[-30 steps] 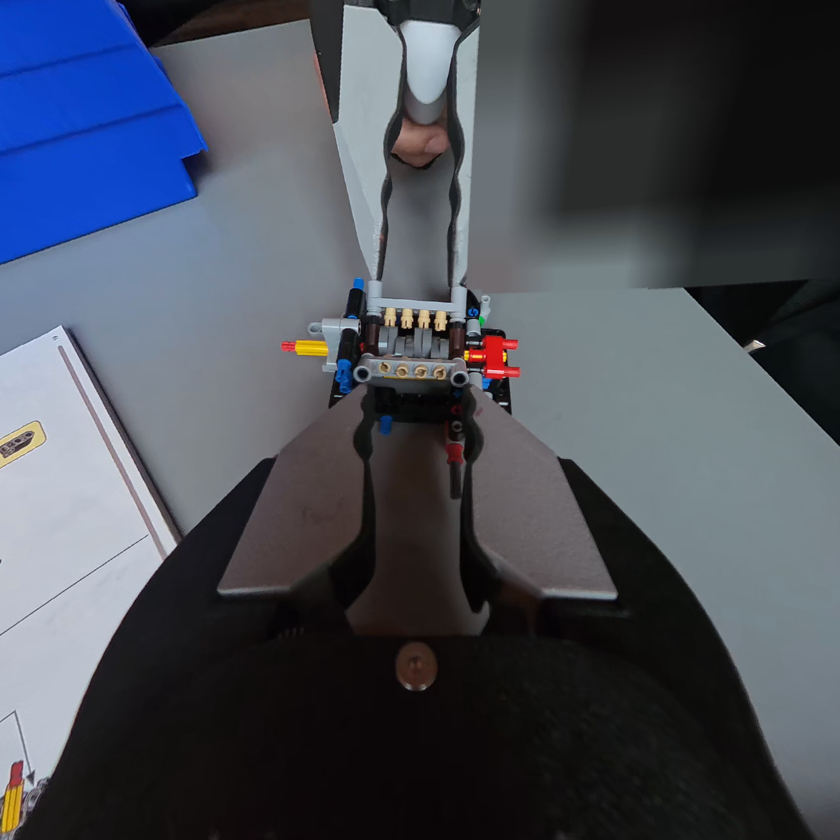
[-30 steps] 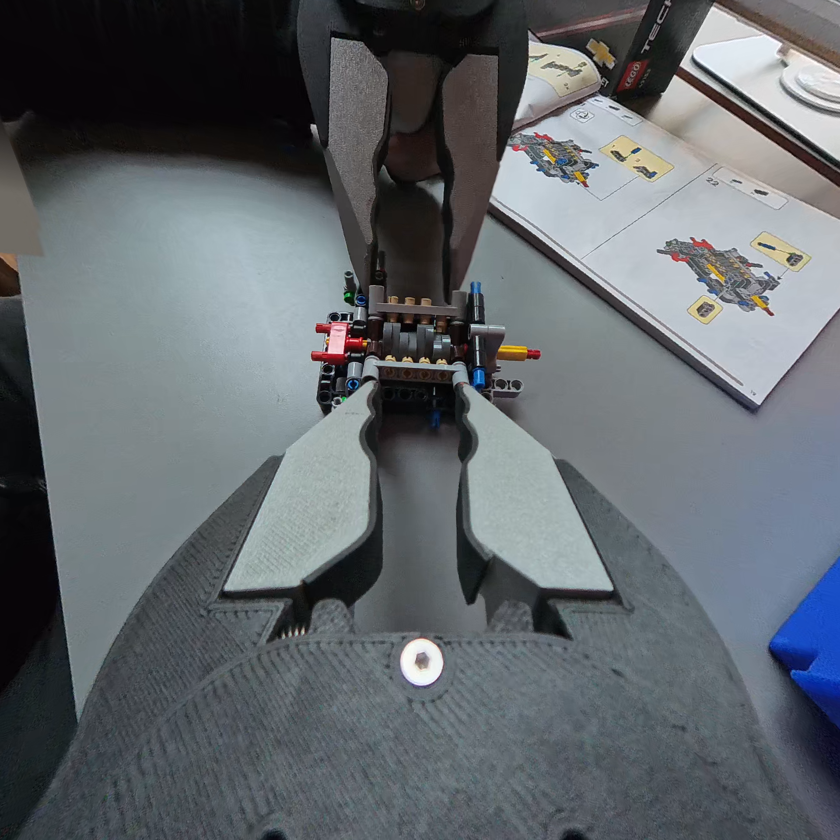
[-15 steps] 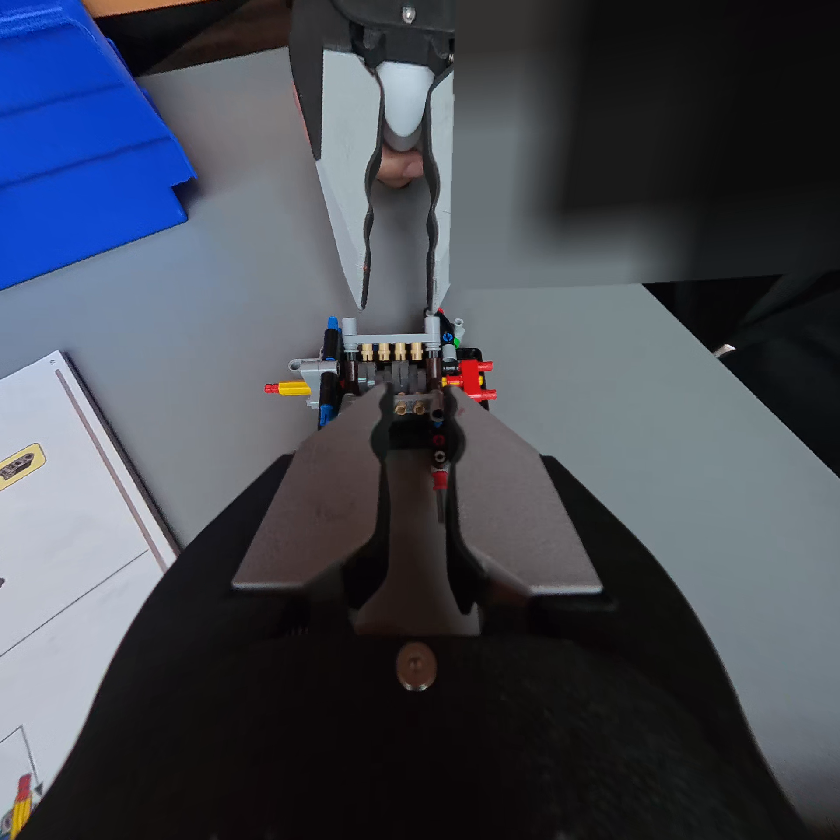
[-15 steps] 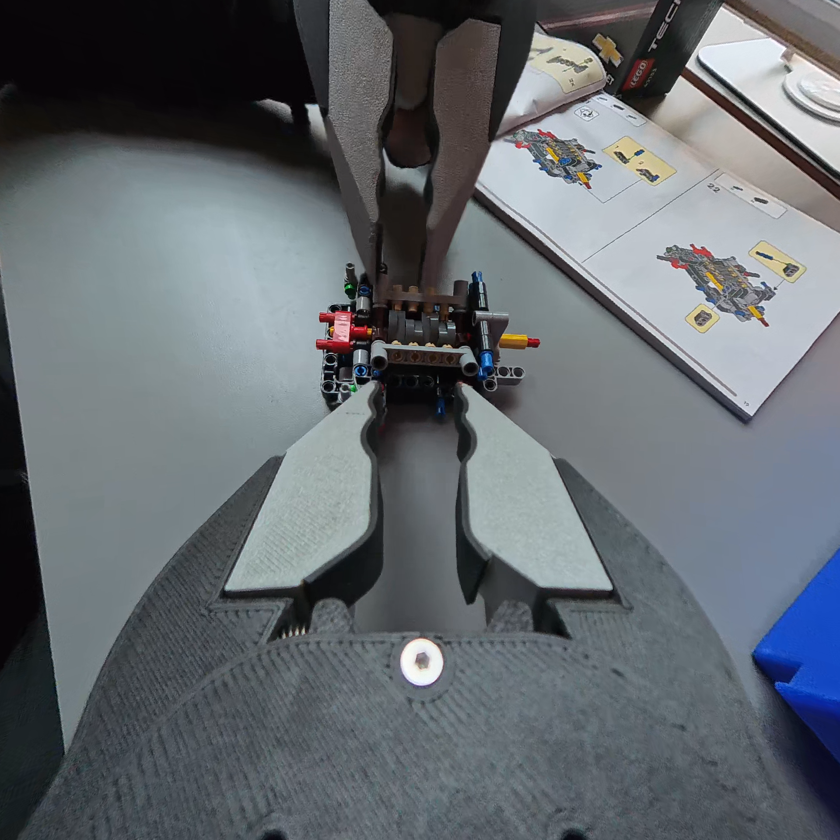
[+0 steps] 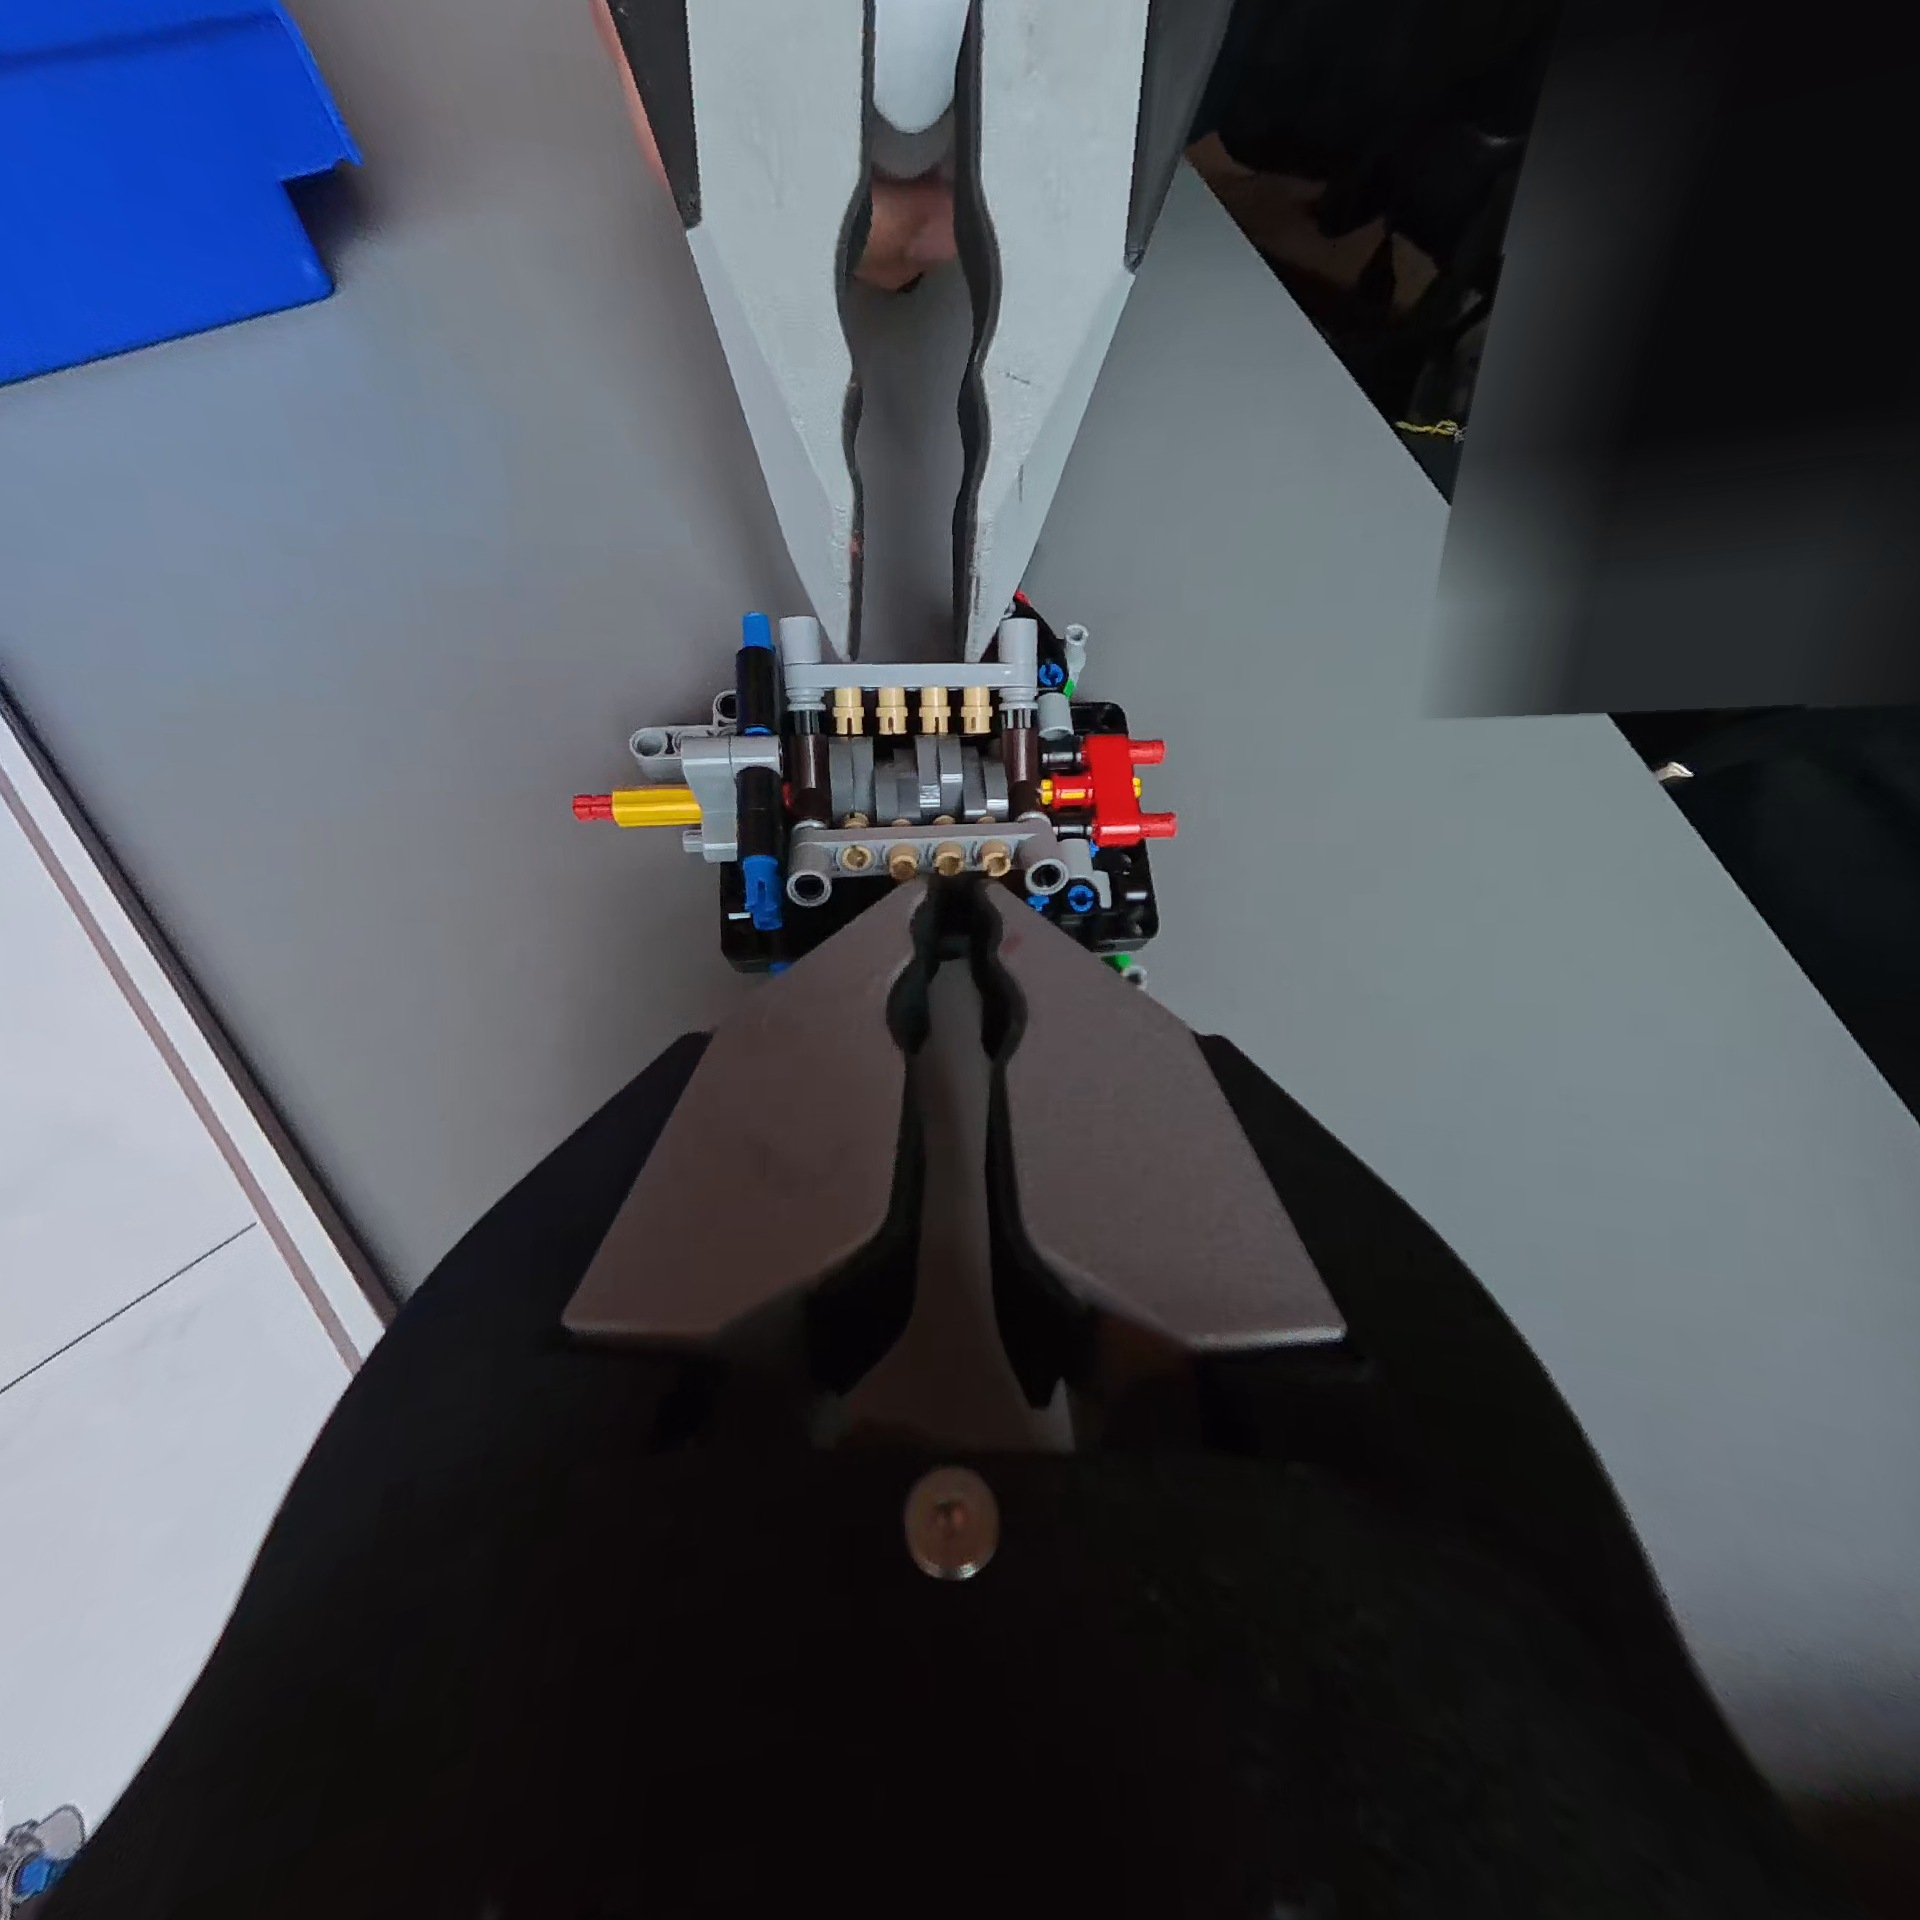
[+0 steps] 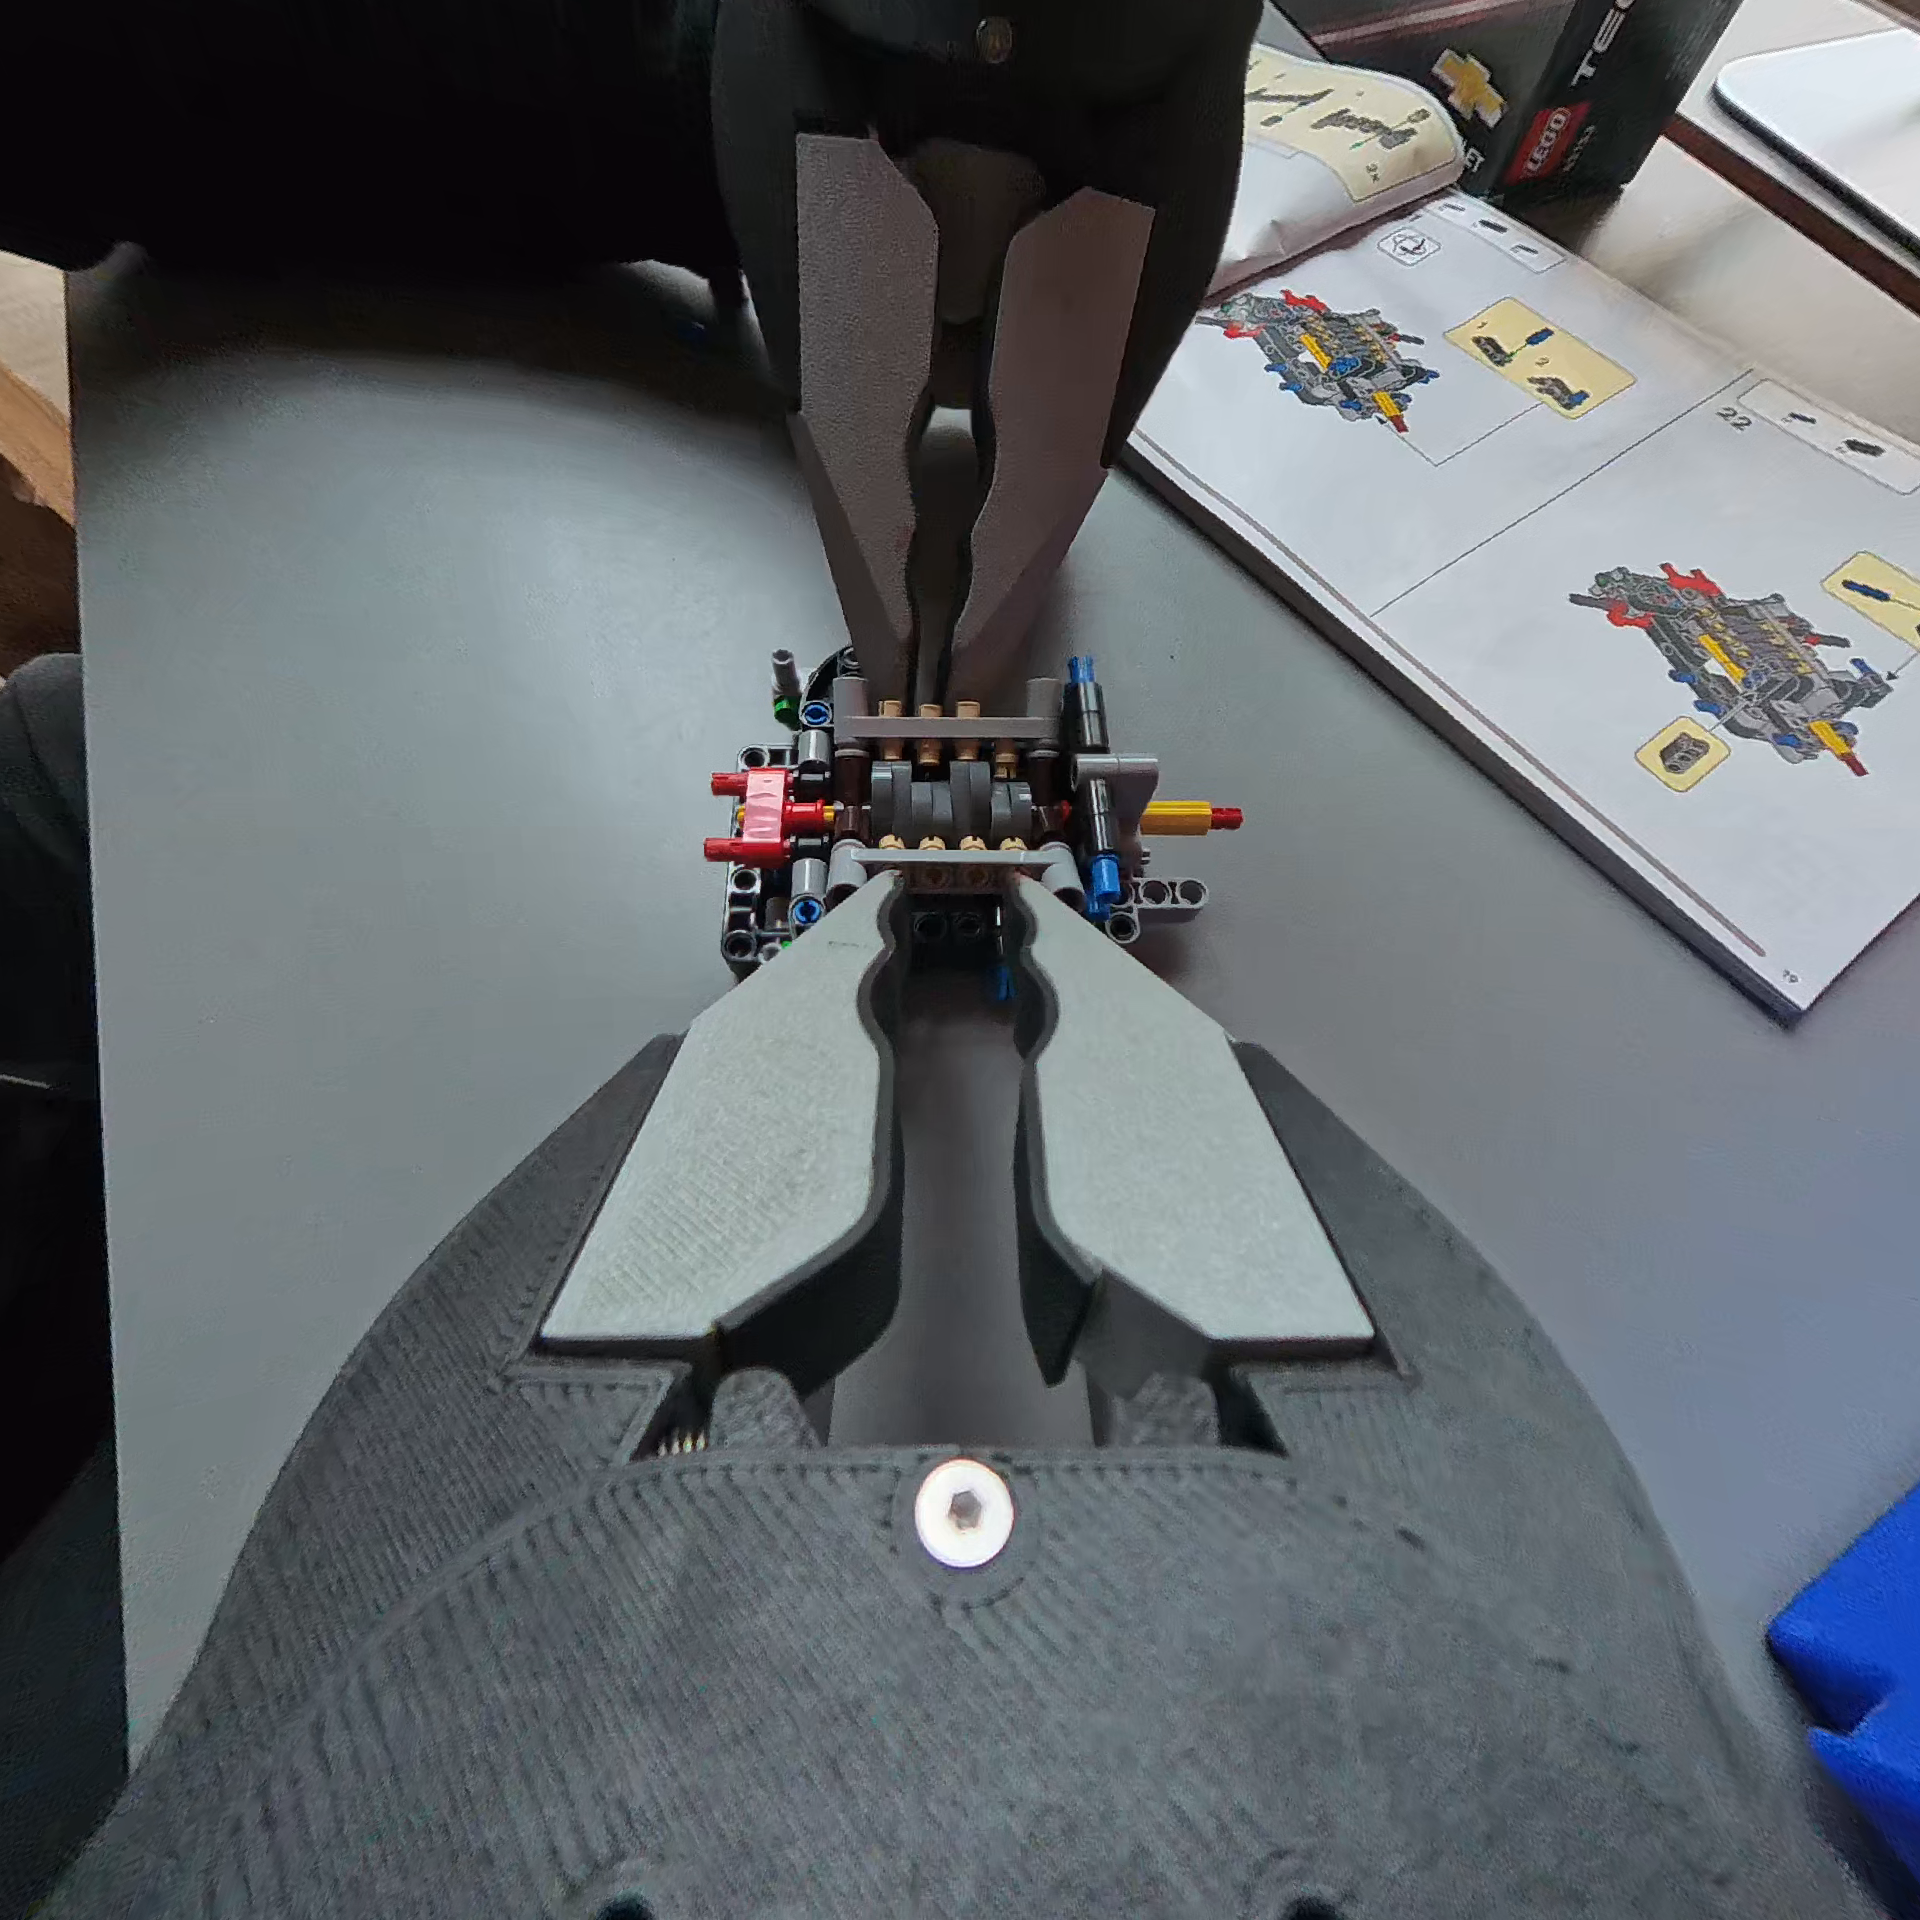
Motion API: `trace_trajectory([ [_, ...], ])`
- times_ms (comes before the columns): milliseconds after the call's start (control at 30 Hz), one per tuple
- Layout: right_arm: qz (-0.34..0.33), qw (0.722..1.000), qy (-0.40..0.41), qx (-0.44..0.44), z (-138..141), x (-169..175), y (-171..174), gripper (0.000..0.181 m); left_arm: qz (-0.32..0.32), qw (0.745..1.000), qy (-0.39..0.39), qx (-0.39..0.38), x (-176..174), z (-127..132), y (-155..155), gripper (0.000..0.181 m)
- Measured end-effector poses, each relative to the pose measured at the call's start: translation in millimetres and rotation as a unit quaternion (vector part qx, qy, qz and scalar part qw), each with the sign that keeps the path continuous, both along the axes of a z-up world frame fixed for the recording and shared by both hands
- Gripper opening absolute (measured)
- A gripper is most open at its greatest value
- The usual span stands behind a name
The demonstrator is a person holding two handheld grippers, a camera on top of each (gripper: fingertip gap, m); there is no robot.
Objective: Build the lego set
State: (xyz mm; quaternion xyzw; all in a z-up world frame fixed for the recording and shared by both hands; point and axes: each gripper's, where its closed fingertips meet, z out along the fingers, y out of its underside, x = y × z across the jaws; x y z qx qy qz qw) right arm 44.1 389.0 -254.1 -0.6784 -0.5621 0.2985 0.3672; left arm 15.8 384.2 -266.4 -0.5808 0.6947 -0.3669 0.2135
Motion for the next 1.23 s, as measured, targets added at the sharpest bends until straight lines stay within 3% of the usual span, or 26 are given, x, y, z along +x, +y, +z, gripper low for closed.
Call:
trace_trajectory([
  [100, 0.018, 1.0, -0.007, 0.007, 1, -1, -3, 0.003, 0.003, 1.0, 0.004, 0.004, 1, -1, 2, 0.0],
  [1033, 0.029, 0.999, -0.032, 0.032, -2, -2, 1, 0.0, 0.007, 1.0, 0.013, 0.019, -2, 0, 3, 0.0],
  [1233, 0.049, 0.996, 0.06, -0.052, 14, 2, -13, 0.0, 0.017, 1.0, 0.002, 0.012, 0, -1, 5, 0.0],
])
